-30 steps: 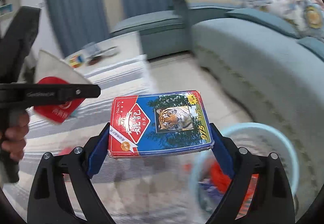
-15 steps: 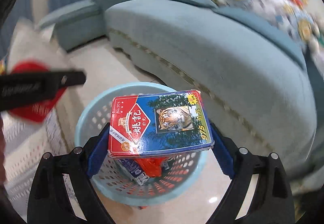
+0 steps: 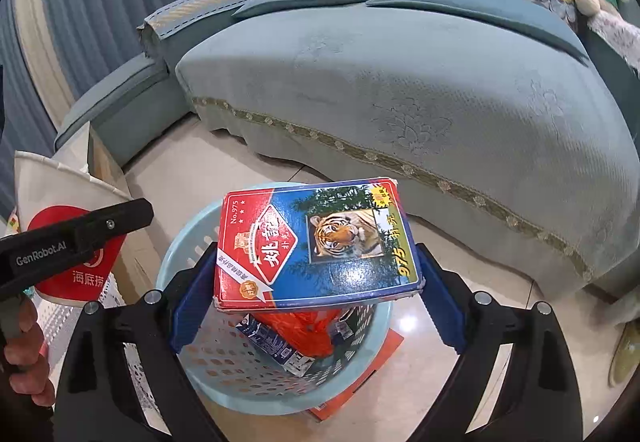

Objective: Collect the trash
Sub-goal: 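Carry the yogurt cup and card box over the wastebasket and open both tools, then grasp the teal packet with the left tool while the right tool grasps the pink packet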

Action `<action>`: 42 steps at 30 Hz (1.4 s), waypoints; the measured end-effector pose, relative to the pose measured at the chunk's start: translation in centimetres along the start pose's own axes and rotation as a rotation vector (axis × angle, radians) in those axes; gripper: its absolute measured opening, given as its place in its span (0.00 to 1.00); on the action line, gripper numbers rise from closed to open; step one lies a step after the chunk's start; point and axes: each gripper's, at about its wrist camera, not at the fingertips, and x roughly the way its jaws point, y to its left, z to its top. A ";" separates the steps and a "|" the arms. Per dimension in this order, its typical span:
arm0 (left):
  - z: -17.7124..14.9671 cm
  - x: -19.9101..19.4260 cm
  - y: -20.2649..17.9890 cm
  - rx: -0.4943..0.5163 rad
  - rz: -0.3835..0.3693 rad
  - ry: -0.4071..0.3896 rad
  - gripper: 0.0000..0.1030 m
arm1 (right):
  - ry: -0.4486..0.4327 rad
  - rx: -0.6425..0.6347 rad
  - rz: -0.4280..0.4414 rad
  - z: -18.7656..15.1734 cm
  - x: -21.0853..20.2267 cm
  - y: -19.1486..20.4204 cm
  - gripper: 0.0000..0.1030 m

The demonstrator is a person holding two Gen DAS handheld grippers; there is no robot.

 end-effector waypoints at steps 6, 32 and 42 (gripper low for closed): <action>0.2 0.1 -0.1 0.015 0.006 0.009 0.29 | 0.003 0.014 0.005 -0.2 -0.1 -0.3 0.86; 0.7 -6.4 10.1 -0.037 0.128 -0.066 0.80 | 0.008 -0.074 -0.075 -0.3 0.3 0.9 0.93; -0.2 -12.7 20.0 0.072 0.348 -0.093 0.81 | -0.089 -0.182 0.073 0.5 -2.5 5.5 0.93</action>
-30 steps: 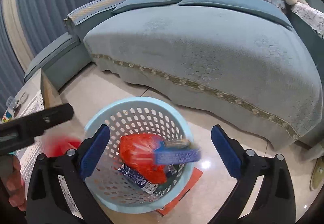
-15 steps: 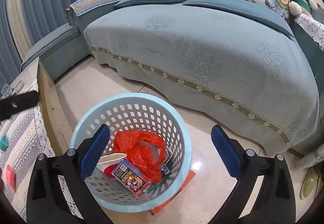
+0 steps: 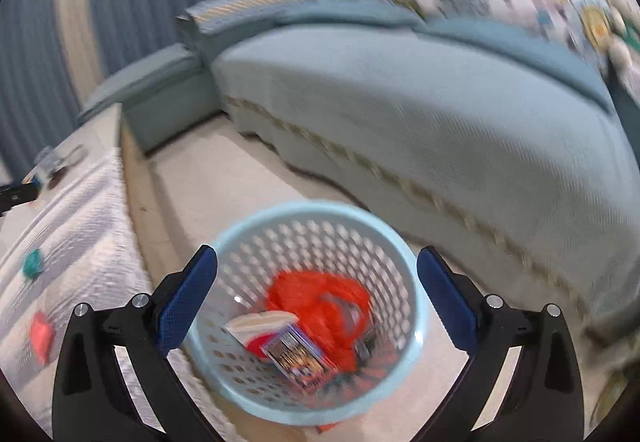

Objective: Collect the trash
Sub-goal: 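Grasp the teal packet with the left tool while the right tool grasps the pink packet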

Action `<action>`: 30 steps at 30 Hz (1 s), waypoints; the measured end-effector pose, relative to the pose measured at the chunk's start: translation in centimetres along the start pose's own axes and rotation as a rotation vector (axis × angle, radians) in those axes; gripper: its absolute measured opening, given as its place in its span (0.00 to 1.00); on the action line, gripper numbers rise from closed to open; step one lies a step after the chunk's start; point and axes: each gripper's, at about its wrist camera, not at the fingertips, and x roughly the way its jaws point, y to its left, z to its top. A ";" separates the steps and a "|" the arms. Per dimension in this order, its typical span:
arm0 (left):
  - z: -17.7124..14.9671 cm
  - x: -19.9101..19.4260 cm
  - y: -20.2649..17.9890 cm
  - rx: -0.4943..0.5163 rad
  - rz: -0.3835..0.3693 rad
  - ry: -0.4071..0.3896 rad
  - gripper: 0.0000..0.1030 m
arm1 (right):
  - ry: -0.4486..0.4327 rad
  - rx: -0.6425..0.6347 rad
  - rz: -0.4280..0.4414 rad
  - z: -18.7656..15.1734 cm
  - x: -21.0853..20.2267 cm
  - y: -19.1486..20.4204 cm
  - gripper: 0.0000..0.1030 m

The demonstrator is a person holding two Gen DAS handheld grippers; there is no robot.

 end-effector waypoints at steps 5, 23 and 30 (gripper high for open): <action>-1.1 0.8 4.8 0.075 0.064 0.044 0.85 | -0.106 -0.285 0.375 0.4 -3.4 8.7 0.93; -10.1 7.1 11.5 -0.005 -0.059 0.189 0.86 | 0.196 -0.890 0.661 -10.4 1.7 31.5 0.92; -10.8 6.1 9.2 0.051 -0.082 0.126 0.49 | 0.154 -0.838 0.665 -9.8 1.5 31.4 0.50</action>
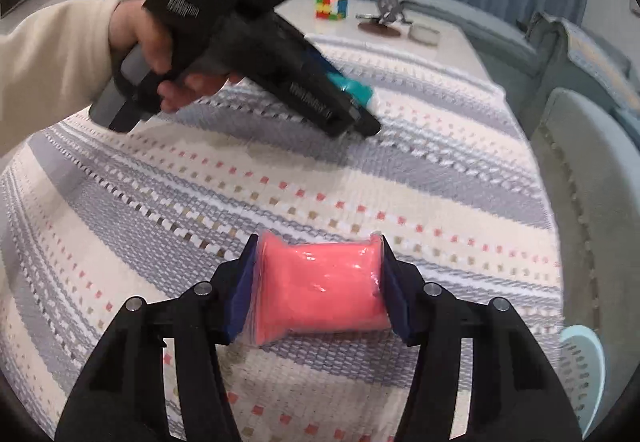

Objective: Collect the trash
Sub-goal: 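Grasp the teal packet with the left tool while the right tool grasps the pink packet, then carry the teal and pink packets over the wastebasket and open both tools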

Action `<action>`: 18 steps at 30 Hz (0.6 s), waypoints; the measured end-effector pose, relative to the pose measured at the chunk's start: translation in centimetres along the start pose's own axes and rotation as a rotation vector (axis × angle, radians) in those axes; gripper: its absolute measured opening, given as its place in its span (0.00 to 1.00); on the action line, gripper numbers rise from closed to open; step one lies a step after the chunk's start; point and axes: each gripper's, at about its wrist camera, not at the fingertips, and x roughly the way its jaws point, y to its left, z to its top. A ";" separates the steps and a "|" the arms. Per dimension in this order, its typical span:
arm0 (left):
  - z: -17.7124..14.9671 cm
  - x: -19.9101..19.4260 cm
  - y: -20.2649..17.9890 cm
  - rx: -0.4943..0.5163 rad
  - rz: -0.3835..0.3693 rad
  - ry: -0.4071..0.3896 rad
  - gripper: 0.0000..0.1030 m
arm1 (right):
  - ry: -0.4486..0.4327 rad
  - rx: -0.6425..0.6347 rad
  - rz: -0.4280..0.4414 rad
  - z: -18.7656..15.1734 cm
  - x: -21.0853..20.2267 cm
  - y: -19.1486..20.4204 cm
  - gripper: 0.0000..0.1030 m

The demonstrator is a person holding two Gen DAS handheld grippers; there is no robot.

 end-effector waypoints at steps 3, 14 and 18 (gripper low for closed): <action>-0.6 -0.5 -0.6 -0.006 0.011 -0.022 0.46 | -0.040 -0.005 0.032 0.0 -0.7 0.0 0.49; -0.8 -2.4 -3.5 -0.201 0.200 -0.078 0.44 | -0.179 0.287 -0.091 -1.7 -6.3 -8.8 0.49; 2.1 -3.5 -7.6 -0.228 0.127 -0.138 0.44 | -0.225 0.408 -0.232 -3.9 -11.0 -12.0 0.50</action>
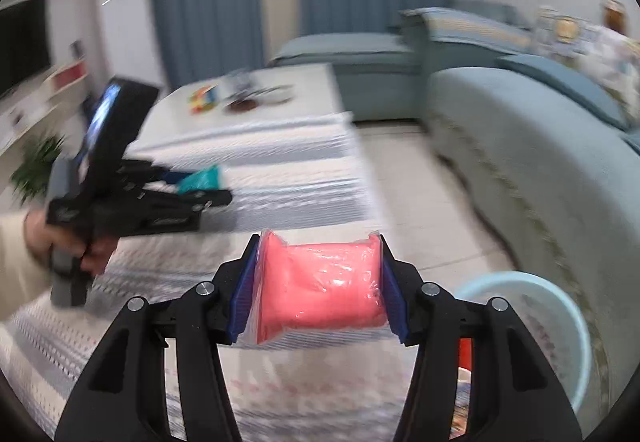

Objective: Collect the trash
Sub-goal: 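Carry the teal and pink packets over the wastebasket and open both tools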

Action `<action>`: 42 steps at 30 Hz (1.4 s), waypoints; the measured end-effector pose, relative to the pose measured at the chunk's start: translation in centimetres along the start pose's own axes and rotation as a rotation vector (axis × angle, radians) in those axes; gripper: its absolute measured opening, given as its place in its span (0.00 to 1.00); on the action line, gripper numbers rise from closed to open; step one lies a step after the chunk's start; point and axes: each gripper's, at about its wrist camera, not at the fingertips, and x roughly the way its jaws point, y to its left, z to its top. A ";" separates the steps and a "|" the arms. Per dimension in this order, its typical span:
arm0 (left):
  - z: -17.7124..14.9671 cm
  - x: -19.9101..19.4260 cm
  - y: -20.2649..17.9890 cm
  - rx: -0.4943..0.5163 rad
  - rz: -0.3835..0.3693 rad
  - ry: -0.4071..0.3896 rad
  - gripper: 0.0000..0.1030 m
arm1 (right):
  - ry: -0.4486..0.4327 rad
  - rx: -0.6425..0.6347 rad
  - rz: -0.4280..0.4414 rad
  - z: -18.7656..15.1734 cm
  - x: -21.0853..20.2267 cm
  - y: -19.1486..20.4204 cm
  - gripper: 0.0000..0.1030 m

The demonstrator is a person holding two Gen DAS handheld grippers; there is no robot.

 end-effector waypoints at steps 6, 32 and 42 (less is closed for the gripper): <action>2.3 -0.4 -10.7 0.048 -0.191 0.037 0.45 | -0.023 0.185 -0.221 -0.6 -3.9 -7.5 0.50; 2.2 -0.2 -26.6 0.147 -0.261 0.064 0.51 | -0.009 0.619 -0.355 -7.9 -11.4 -21.6 0.79; 1.5 -1.1 -27.5 0.184 -0.296 0.063 0.78 | -0.029 0.607 -0.372 -7.2 -12.5 -21.4 0.94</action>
